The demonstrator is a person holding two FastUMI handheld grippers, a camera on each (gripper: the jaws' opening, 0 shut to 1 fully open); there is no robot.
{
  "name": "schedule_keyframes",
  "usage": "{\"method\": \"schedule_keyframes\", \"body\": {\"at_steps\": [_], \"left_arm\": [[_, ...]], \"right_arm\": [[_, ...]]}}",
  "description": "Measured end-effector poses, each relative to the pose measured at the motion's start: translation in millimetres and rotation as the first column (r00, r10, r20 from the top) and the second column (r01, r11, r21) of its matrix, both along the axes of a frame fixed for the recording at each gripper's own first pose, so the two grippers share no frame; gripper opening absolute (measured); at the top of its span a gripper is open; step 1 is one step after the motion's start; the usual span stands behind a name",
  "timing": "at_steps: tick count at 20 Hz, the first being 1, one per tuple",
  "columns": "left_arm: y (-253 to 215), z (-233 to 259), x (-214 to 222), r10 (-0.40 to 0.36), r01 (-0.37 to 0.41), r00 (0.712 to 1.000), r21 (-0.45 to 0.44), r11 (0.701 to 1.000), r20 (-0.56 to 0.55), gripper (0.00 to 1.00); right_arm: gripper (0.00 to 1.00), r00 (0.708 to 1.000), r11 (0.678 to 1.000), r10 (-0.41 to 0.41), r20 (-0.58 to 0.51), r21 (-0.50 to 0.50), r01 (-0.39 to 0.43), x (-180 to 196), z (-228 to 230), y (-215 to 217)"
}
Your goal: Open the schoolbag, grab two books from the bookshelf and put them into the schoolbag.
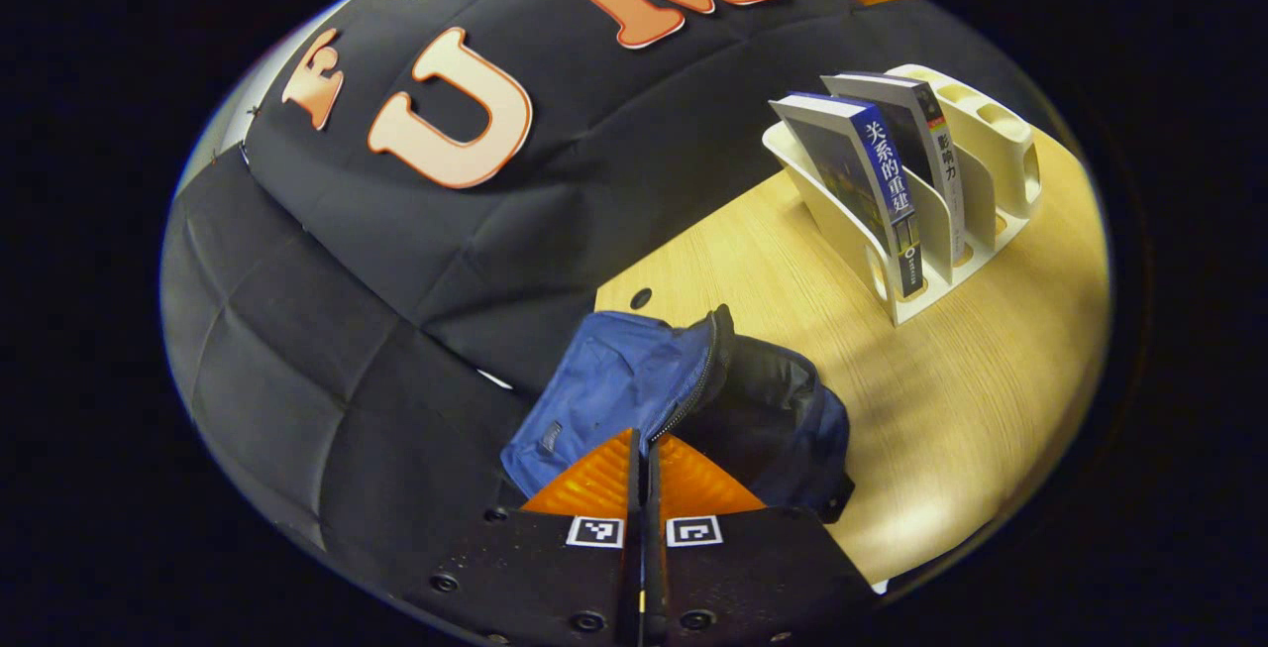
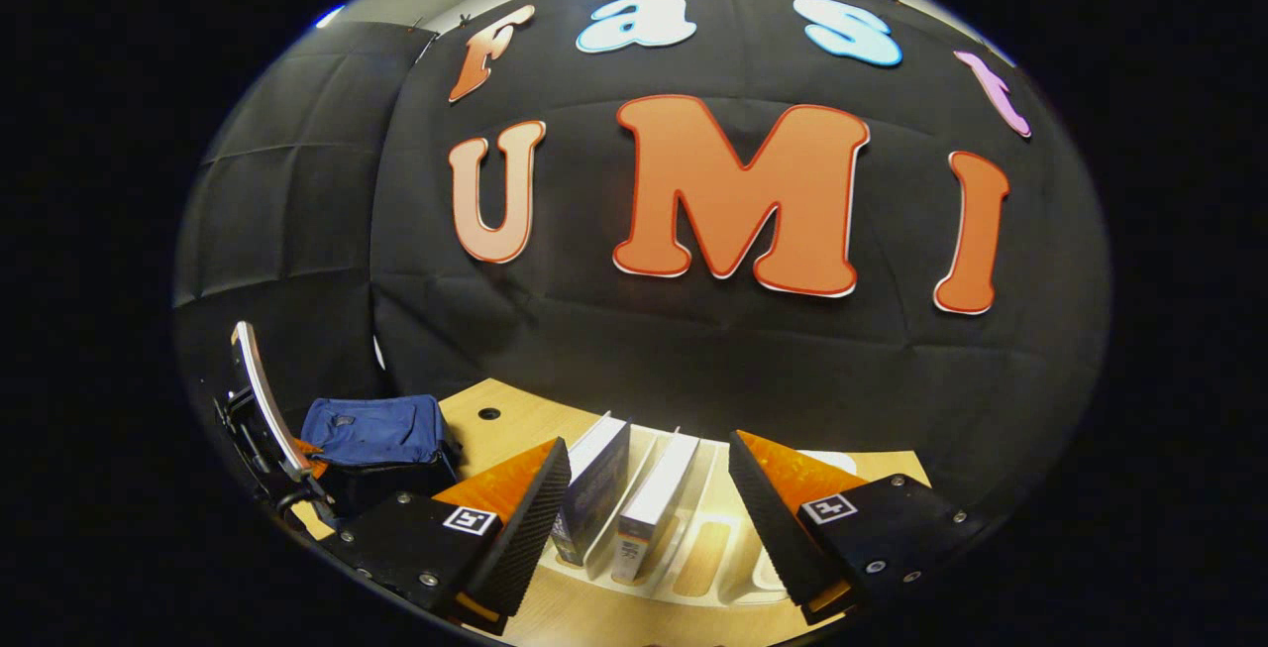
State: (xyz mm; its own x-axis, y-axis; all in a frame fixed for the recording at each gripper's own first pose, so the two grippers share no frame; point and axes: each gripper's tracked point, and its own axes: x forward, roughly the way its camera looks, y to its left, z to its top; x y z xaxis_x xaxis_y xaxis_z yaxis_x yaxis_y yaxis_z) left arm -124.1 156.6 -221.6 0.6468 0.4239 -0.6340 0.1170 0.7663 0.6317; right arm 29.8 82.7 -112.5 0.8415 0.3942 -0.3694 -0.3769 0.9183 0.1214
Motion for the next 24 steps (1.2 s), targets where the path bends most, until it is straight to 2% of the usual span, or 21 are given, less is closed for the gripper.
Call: {"method": "schedule_keyframes", "body": {"at_steps": [3, 8, 12, 18, 21, 24], "left_arm": [[2, -5, 3, -0.024, 0.024, 1.000, -0.019, 1.000, -0.004, 0.01], [8, -7, 21, -0.119, 0.119, 0.993, -0.048, 0.992, 0.009, 0.01], [20, -3, 39, -0.113, 0.117, 0.993, -0.162, 0.980, 0.039, 0.01], [42, 15, 63, -0.138, 0.149, 0.988, -0.240, 0.959, 0.064, 0.01], [51, 20, 70, -0.125, 0.142, 0.989, -0.295, 0.945, 0.076, 0.01], [55, 19, 72, -0.099, 0.119, 0.992, -0.386, 0.915, 0.073, 0.01]], "right_arm": [[0.95, 0.999, 1.000, 0.012, -0.040, -0.016, -0.012, 7, -4, 16], [0.96, 0.994, 0.995, -0.042, -0.103, -0.092, 0.033, 17, -26, 28], [0.96, 0.987, 0.990, -0.050, -0.154, -0.140, 0.028, 26, -34, 48], [0.96, 0.968, 0.976, -0.046, -0.247, -0.216, -0.009, 40, -54, 80], [0.96, 0.946, 0.974, -0.062, -0.317, -0.225, -0.011, 48, -67, 88], [0.97, 0.921, 0.978, -0.085, -0.381, -0.210, 0.003, 52, -75, 91]]}}
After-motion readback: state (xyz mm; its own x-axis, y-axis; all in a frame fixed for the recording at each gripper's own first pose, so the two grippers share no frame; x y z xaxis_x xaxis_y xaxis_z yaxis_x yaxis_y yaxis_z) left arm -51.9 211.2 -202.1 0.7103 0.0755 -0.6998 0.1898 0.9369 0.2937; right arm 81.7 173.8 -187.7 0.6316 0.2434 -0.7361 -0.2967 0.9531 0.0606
